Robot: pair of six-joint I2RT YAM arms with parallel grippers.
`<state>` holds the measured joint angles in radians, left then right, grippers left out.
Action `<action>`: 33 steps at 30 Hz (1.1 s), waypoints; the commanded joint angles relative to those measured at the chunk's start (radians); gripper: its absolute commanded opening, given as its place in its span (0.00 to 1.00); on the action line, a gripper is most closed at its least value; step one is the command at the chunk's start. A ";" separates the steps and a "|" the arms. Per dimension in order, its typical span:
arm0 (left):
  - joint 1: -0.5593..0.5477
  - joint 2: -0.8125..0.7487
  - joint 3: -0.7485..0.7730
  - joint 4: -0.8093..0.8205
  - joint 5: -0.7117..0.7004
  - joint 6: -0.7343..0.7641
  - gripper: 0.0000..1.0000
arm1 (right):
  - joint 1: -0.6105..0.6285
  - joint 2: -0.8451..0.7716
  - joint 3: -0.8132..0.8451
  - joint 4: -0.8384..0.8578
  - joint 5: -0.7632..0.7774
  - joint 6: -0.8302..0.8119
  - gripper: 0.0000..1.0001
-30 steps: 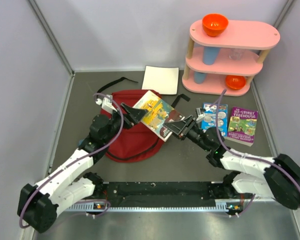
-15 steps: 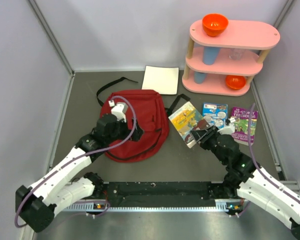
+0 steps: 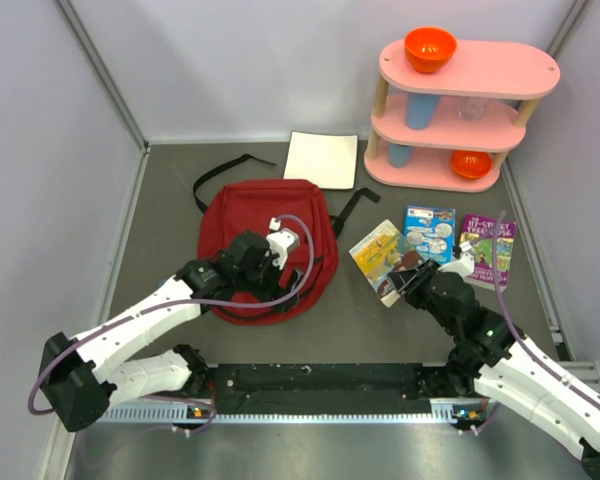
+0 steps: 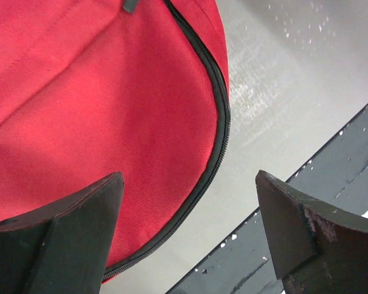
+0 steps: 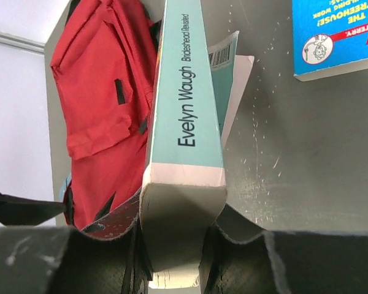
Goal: Pack the student bag
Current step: Place the book in the student bag.
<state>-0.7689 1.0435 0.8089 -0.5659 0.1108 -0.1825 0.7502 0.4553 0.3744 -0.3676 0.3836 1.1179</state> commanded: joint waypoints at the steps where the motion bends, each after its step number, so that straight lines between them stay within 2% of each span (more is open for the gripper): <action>1: -0.004 0.064 0.026 -0.038 0.081 0.038 0.86 | 0.006 0.016 0.070 0.111 0.020 -0.009 0.00; 4: -0.010 0.084 0.009 -0.023 0.105 0.035 0.82 | 0.008 0.029 0.069 0.124 0.006 -0.007 0.00; 9: -0.012 0.105 0.018 -0.023 0.067 0.040 0.76 | 0.006 0.036 0.066 0.127 -0.011 0.000 0.00; 10: -0.013 0.110 0.019 -0.022 0.060 0.038 0.74 | 0.008 0.034 0.063 0.127 -0.011 0.002 0.00; 11: -0.012 0.113 0.019 -0.020 0.049 0.037 0.66 | 0.006 0.034 0.063 0.127 -0.008 0.000 0.00; 13: -0.012 0.122 0.022 -0.022 0.037 0.034 0.61 | 0.006 0.033 0.063 0.127 -0.006 0.000 0.00; 19: -0.012 0.162 0.038 -0.031 -0.002 0.009 0.51 | 0.008 0.028 0.057 0.134 -0.006 -0.004 0.00; 23: -0.013 0.165 0.045 -0.014 -0.002 -0.002 0.31 | 0.008 0.029 0.052 0.136 -0.012 0.000 0.00; 24: -0.013 0.164 0.052 -0.009 0.009 0.003 0.18 | 0.006 0.028 0.051 0.134 -0.014 -0.001 0.00; 27: -0.012 0.139 0.059 0.009 0.050 0.000 0.15 | 0.006 0.020 0.049 0.137 -0.015 -0.001 0.00; 29: -0.012 0.125 0.059 0.021 0.067 0.002 0.09 | 0.008 0.017 0.046 0.136 -0.012 -0.003 0.00; 30: -0.012 0.118 0.062 0.024 0.072 0.005 0.02 | 0.006 0.016 0.046 0.136 -0.011 -0.003 0.00; 33: -0.012 0.112 0.081 0.029 0.107 -0.009 0.00 | 0.008 0.014 0.044 0.136 -0.012 -0.001 0.00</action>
<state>-0.7795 1.1957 0.8322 -0.5926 0.1520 -0.1799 0.7506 0.4969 0.3744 -0.3664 0.3580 1.1179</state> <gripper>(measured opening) 0.018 0.257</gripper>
